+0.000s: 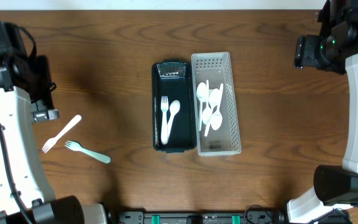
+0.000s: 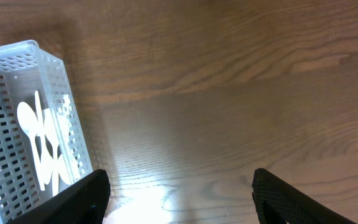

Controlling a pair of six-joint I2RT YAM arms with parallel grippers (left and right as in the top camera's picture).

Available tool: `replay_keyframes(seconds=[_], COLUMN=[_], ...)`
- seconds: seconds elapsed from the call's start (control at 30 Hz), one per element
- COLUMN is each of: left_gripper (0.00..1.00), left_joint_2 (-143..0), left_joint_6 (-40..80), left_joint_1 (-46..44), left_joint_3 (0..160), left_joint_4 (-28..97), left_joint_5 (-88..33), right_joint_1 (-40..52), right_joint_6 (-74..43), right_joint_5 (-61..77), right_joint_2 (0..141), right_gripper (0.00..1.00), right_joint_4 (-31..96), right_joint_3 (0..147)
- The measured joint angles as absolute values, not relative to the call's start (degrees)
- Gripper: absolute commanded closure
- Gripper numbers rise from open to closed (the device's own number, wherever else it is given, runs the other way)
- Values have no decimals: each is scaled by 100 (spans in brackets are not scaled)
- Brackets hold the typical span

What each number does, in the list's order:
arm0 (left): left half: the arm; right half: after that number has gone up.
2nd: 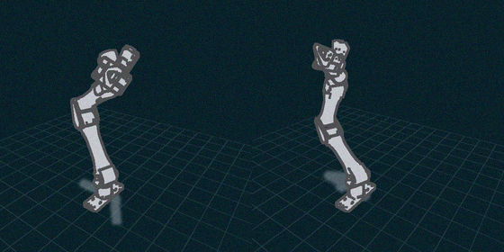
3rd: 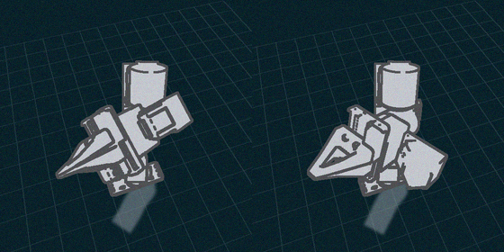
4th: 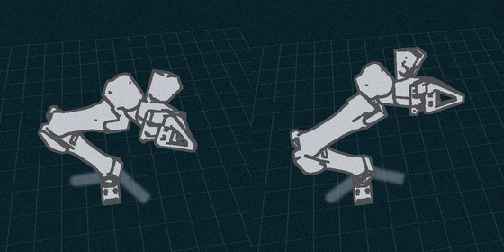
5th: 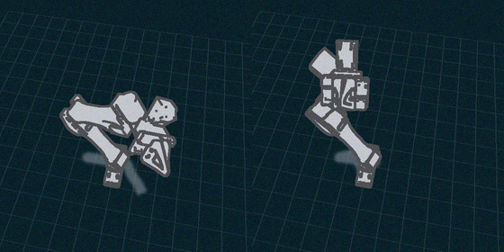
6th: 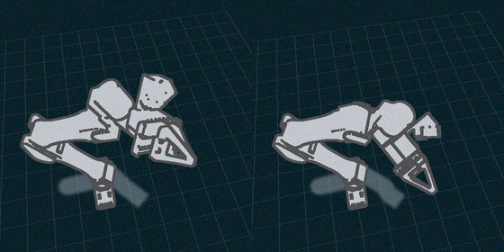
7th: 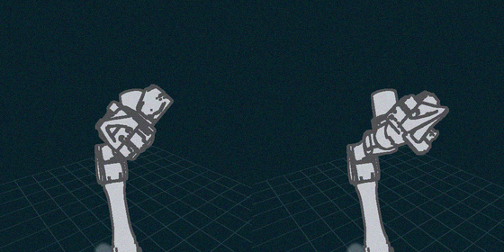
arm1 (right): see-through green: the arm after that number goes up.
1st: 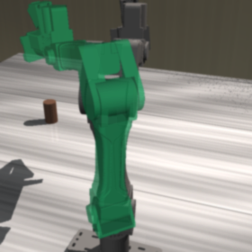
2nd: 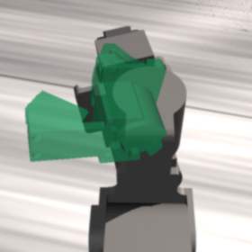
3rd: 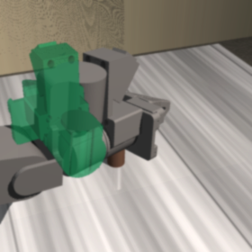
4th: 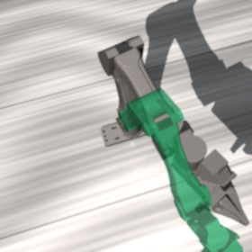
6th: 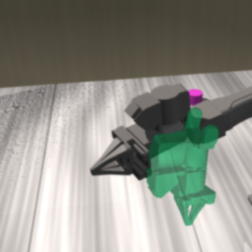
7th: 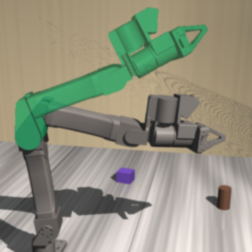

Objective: Pack container
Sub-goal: 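Return left gripper to the remaining white fork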

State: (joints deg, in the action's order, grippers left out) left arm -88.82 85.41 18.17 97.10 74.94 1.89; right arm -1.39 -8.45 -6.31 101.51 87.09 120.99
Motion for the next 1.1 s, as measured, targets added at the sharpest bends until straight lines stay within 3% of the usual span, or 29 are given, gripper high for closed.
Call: replay_keyframes(seconds=[0.2, 0.37, 1.1], left_gripper=[2, 2, 1], left_joint_2=[-9203, -9467, -10772], left_joint_6=[10180, 10656, 10785], left_joint_1=[2180, 2477, 3395], left_joint_3=[8962, 8545, 8464], left_joint_4=[7376, 7131, 6904], left_joint_5=[215, 215, 462], right_joint_1=[-139, -139, -139], right_joint_6=[-845, -845, -847], right_joint_5=[-631, -631, -631], right_joint_2=[10151, 10151, 10151], right_gripper=[24, 23, 23], right_joint_4=[8715, 8726, 8886], right_joint_3=[12099, 12099, 12099])
